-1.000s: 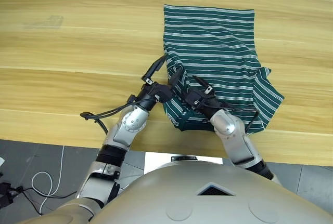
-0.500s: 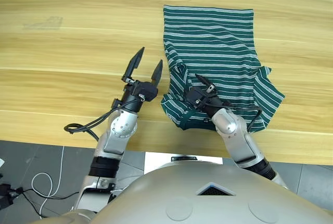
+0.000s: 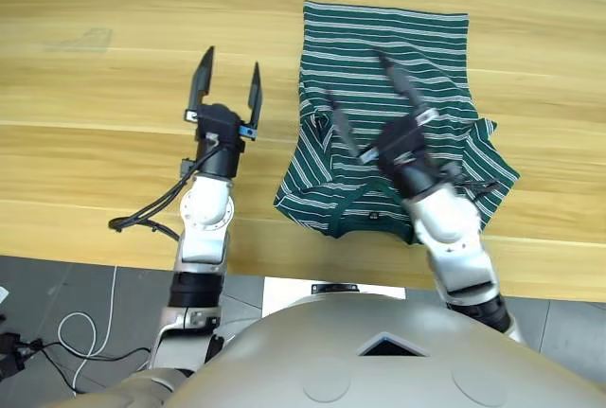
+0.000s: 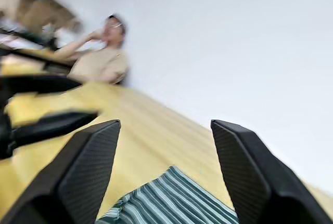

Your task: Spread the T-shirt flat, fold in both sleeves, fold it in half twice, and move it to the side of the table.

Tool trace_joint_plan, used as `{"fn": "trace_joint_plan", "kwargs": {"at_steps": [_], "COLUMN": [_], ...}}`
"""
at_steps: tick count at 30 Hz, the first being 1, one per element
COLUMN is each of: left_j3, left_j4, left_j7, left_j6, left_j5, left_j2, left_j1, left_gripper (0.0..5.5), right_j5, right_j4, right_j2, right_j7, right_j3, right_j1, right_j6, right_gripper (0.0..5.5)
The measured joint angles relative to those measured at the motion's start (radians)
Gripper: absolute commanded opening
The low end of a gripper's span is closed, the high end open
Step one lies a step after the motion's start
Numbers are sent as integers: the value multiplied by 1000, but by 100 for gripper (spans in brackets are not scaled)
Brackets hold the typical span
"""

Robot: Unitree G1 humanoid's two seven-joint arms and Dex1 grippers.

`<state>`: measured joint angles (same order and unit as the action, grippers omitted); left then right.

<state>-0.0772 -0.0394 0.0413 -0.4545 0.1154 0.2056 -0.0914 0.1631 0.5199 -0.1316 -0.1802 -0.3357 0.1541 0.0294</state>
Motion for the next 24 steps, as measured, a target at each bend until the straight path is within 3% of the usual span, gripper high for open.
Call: {"fn": "trace_joint_plan", "kwargs": {"at_steps": [3, 5, 10, 12, 19, 24], "left_j3": [-17, -19, -46, -50, 10, 37], "left_j4": [-78, -117, -134, -138, -53, 12], "left_j7": [8, 5, -64, -89, -141, -143], "left_j6": [5, 2, -69, -93, -107, -103], "left_j5": [10, 18, 167, 204, 205, 215], "left_j2": [-21, -29, -15, -9, -1, 16], "left_j1": [61, 71, 16, -11, -96, -129], "left_gripper": [293, 293, 293, 293, 293, 293], "right_j5": [-119, -144, 282, 383, 527, 529], "right_j4": [51, 23, -397, -511, -575, -529], "right_j2": [-48, -152, -501, -574, -592, -629], "right_j7": [-9, -28, 140, 243, 343, 290], "right_j3": [217, 388, 574, 643, 596, 560], "right_j1": [-20, -12, 146, 243, 394, 477], "right_j6": [-29, 5, 263, 306, 412, 467], "right_gripper": [321, 321, 321, 321, 321, 321]}}
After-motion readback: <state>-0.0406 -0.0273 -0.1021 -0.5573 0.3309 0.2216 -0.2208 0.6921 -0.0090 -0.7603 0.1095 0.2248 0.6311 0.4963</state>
